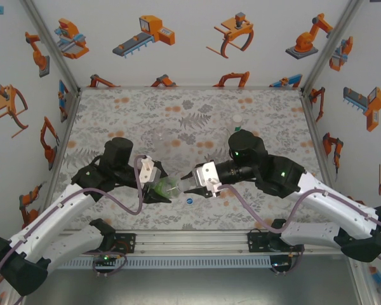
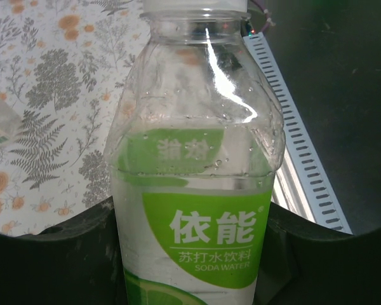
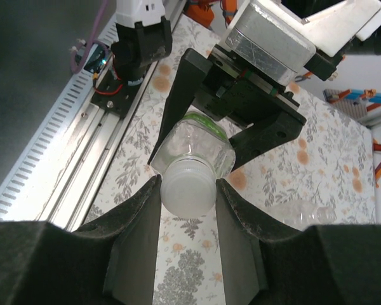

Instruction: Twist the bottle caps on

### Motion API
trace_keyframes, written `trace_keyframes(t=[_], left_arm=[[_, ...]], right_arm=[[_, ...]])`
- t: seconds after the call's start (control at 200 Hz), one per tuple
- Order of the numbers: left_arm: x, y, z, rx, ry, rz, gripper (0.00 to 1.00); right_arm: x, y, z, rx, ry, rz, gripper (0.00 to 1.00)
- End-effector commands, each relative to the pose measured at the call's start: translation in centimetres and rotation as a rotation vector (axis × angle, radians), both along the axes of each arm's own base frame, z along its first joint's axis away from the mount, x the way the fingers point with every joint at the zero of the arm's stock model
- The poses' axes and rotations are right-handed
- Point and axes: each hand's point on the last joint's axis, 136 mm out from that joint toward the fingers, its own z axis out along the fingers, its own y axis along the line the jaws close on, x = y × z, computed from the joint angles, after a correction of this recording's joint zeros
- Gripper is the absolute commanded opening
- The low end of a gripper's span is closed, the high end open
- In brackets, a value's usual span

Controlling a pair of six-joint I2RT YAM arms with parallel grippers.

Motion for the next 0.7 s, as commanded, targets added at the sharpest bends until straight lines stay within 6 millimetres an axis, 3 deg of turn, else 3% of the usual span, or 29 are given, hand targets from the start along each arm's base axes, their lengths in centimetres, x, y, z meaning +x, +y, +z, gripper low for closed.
trace_keyframes(t=[0.0,0.135,0.345,0.696], left_arm=[[-1.3,0.0,2.6,-0.098,-0.014,-0.108,0.0],[-1.0,-0.2,2.4,-0.08,-0.006,-0.098,0.0],[1.9,-0.3,1.5,-0.013,-0.075,0.083,0.0],[3.3,0.2,1.9,-0.051,-0.173,0.198,0.0]], right_arm=[[-1.4,0.1,-0.6,-0.006,0.0,0.088,0.0],[-1.2,0.5,-1.1,-0.045,0.013,0.082,0.0],[0.1,1.0,-2.3,-0.108,0.059,-0.012,0.0],[3.6,2.3,-1.8,0.002,0.157,-0.244,0.0]])
